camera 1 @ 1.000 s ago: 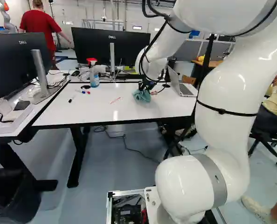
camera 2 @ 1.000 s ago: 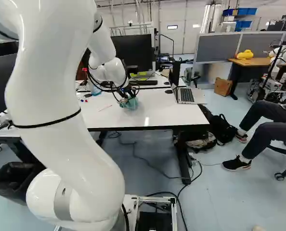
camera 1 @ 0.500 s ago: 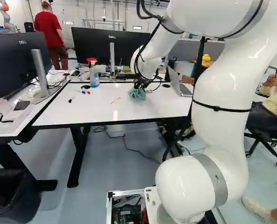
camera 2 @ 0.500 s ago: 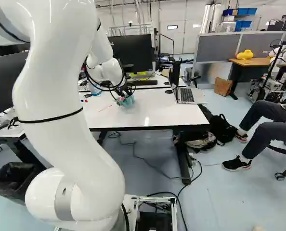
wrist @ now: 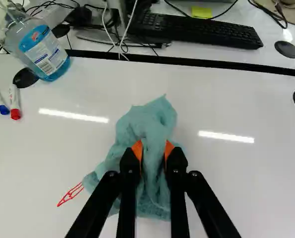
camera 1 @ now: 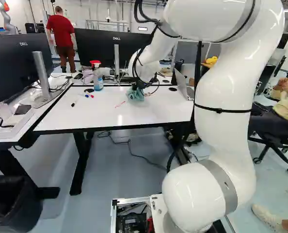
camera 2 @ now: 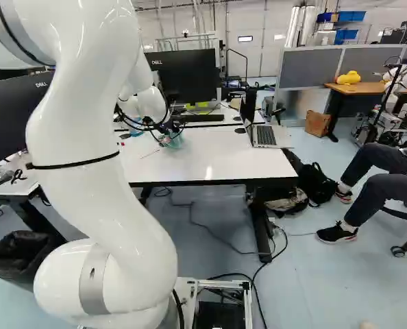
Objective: Clean the table with the green towel
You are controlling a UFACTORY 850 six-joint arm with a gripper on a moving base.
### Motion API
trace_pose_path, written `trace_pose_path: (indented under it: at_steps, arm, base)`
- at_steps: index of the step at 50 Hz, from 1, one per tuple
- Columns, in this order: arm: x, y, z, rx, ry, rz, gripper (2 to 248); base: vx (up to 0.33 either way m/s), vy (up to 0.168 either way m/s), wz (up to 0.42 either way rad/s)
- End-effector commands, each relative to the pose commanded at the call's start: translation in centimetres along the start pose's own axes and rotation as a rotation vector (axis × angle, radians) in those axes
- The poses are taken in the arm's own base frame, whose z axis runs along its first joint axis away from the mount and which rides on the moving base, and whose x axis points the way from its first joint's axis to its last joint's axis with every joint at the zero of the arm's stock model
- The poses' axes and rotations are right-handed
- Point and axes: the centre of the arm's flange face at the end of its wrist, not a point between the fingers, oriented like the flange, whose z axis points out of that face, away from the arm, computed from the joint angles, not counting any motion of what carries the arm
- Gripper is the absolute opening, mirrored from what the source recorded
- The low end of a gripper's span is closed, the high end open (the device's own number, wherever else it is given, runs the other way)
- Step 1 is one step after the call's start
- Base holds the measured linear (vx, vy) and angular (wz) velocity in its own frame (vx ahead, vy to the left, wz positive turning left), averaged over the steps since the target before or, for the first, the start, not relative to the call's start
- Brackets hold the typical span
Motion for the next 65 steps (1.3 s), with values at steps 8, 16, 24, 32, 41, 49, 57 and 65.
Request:
trace_pose_path:
  at_steps: [8,16,24,32,41,49,57,65]
  arm:
    - [-0.2,-1.4,0.7,0.017,0.033,-0.016,65]
    - [-0.7,-2.7,1.1,0.033,0.061,-0.031,65]
    - [-1.7,-3.4,1.0,0.044,0.072,-0.04,65]
    - [-2.8,-3.9,0.8,0.05,0.082,-0.046,65]
    - [-3.2,-4.0,1.7,0.052,0.096,-0.046,65]
    - [-3.6,-4.0,2.5,0.052,0.091,-0.046,65]
    - [-4.1,-4.0,3.4,0.051,0.075,-0.047,65]
    - [-4.2,-4.0,3.5,0.051,0.073,-0.047,65]
  base:
    - [0.0,0.0,0.0]
    - [0.0,0.0,0.0]
    - [0.0,0.0,0.0]
    - [0.0,0.0,0.0]
    - [0.0,0.0,0.0]
    - [0.0,0.0,0.0]
    - [0.0,0.0,0.0]
    - [0.0,0.0,0.0]
